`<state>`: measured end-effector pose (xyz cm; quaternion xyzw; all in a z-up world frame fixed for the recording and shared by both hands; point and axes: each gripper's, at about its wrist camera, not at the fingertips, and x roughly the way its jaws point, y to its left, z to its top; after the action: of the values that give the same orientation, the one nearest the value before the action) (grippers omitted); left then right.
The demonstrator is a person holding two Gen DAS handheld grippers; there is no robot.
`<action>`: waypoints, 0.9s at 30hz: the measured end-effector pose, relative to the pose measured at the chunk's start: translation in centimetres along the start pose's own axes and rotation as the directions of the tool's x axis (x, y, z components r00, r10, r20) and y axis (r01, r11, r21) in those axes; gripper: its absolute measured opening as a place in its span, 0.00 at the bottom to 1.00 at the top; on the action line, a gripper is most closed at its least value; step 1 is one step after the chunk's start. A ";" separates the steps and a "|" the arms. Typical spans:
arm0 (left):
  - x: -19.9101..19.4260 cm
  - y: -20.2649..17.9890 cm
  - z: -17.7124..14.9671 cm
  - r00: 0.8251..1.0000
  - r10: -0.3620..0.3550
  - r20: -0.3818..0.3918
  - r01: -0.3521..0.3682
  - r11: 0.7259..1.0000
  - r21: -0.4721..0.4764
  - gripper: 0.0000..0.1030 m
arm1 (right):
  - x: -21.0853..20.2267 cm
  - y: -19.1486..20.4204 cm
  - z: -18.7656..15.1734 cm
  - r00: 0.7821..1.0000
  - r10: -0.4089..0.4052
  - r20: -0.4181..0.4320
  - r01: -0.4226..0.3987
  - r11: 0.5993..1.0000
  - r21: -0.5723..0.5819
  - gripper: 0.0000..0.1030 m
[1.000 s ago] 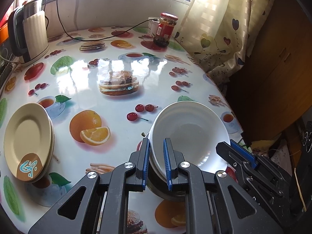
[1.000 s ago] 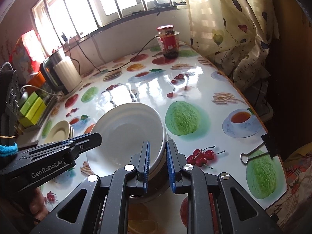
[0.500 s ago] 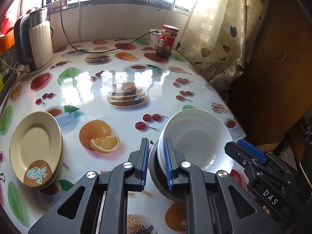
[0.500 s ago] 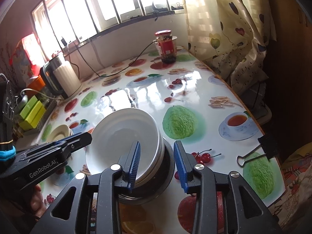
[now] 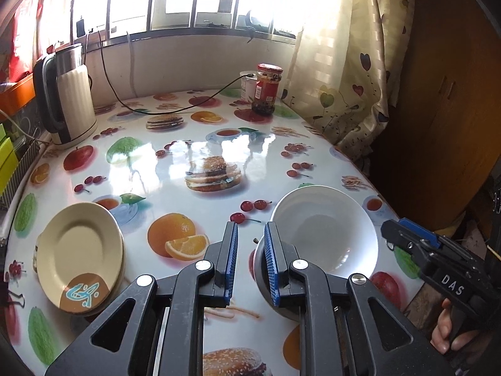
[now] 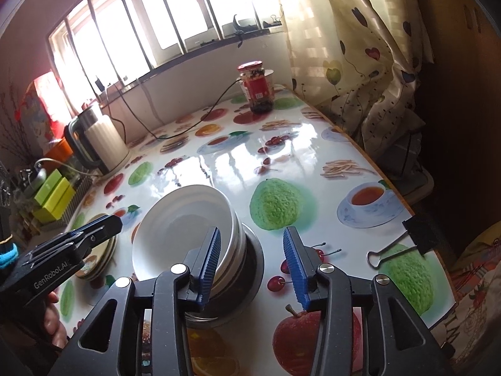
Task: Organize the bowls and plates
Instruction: 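Lift the nested bowl stack with the left gripper and tilt it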
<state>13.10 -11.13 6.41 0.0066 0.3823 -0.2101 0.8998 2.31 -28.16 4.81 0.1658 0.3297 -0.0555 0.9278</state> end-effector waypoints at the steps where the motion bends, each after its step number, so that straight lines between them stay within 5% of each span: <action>1: -0.1 0.2 -0.1 1.000 0.008 0.002 -0.008 1.000 0.000 0.21 | -0.3 -0.2 0.0 1.000 0.000 0.011 0.000 1.000 0.006 0.41; 18: 2.5 2.3 -3.0 0.994 0.065 -0.085 -0.067 0.997 -0.029 0.21 | 1.7 -4.2 -2.2 0.998 -0.010 -0.057 0.014 0.997 0.074 0.44; 27: 3.8 2.5 -3.9 0.992 -0.003 -0.124 -0.006 0.998 -0.069 0.21 | 3.0 -4.0 -3.1 0.995 0.054 -0.083 -0.047 0.995 0.084 0.44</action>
<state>13.81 -9.60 0.64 -0.0113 0.4443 -0.1953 0.8743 1.94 -30.81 -0.47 0.2141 0.3622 -0.0383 0.9064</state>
